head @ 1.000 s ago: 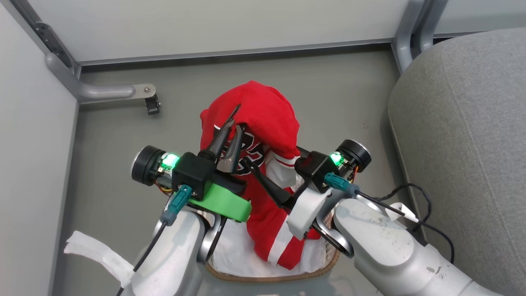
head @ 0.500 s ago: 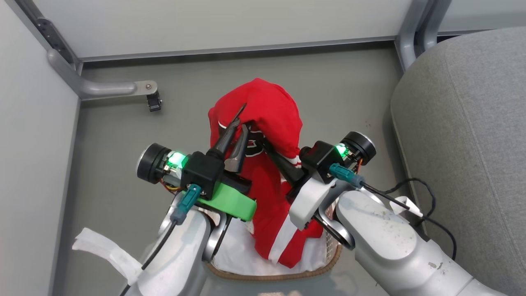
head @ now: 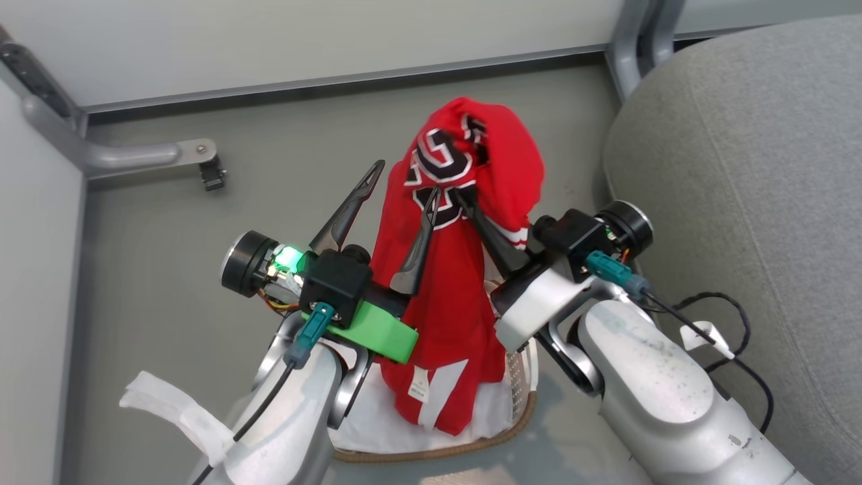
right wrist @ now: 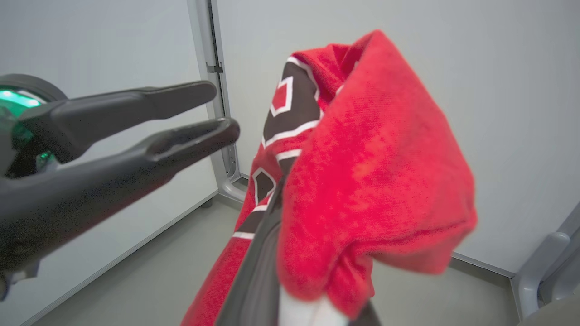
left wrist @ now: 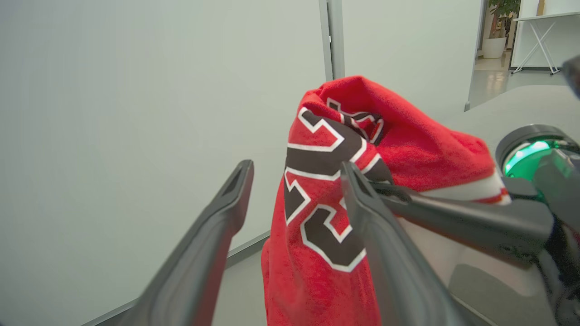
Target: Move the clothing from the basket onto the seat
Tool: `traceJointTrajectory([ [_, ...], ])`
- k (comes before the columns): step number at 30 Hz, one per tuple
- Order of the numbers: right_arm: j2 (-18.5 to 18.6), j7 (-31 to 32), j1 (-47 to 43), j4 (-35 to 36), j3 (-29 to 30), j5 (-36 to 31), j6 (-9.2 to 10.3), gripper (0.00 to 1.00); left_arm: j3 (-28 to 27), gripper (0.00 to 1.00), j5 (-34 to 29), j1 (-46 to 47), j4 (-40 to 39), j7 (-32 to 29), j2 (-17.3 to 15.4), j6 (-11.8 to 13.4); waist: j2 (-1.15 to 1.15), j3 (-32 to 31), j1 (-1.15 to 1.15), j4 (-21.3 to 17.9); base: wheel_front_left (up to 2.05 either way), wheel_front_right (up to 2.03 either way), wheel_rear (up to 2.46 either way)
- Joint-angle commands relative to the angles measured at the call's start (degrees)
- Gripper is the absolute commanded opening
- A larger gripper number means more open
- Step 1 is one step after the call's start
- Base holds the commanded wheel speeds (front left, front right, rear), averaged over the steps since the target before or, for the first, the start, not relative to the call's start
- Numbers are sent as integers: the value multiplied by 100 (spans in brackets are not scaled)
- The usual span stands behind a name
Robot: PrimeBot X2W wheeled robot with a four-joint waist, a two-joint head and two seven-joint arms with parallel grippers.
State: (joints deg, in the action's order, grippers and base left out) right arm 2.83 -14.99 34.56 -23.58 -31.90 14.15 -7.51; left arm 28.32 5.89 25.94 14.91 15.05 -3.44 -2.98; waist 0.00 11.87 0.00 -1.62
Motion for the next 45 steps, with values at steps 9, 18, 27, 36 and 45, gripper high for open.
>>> traceJointTrajectory([
  [9, 22, -29, -289, 443, 500, -82, 4, 0, -4, 100, -135, 97, 41, 12, -141, -60, 0, 147, 0, -918, 0, 0, 0],
  [18, 21, -29, -503, 701, 672, 29, 4, 0, 29, 100, -151, 142, 103, 12, -225, -108, 0, 220, 0, -1746, 0, 0, 0],
  [27, 19, -29, -686, 900, 864, 77, 4, 0, 65, 100, -192, 198, 158, 11, -284, -137, 0, 284, 0, -2292, 0, 0, 0],
  [36, 20, -29, -837, 1057, 1017, 78, 4, 0, 128, 100, -231, 252, 201, 11, -331, -154, 0, 359, 0, -2508, 0, 0, 0],
  [45, 19, -29, -638, 1120, 1378, -129, 4, 0, 259, 100, -371, 389, 198, 12, -402, -145, 0, 586, 0, -2494, 0, 0, 0],
])
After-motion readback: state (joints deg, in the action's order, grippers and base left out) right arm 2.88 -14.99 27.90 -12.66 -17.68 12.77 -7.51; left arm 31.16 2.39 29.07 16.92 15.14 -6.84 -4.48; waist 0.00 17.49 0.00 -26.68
